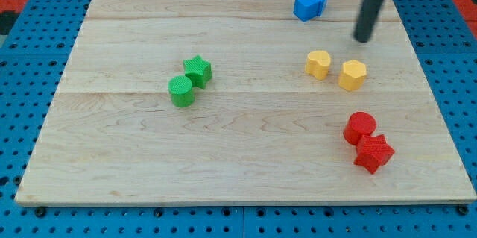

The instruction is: Move your arm closer to the red circle

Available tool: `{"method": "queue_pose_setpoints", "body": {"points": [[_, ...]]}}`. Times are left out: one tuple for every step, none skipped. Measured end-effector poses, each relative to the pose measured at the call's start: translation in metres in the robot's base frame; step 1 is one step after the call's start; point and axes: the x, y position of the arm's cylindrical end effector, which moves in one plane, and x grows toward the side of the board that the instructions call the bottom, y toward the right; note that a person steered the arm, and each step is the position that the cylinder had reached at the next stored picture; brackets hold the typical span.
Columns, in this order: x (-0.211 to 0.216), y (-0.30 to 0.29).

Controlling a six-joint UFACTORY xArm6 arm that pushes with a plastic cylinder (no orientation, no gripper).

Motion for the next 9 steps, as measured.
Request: {"method": "queue_pose_setpoints", "body": {"points": [[0.009, 0.095], [0.013, 0.099], [0.055, 0.099], [0.114, 0.078], [0.125, 0.064], [0.125, 0.064], [0.149, 0.064], [0.171, 0.064], [0.173, 0.042]]}}
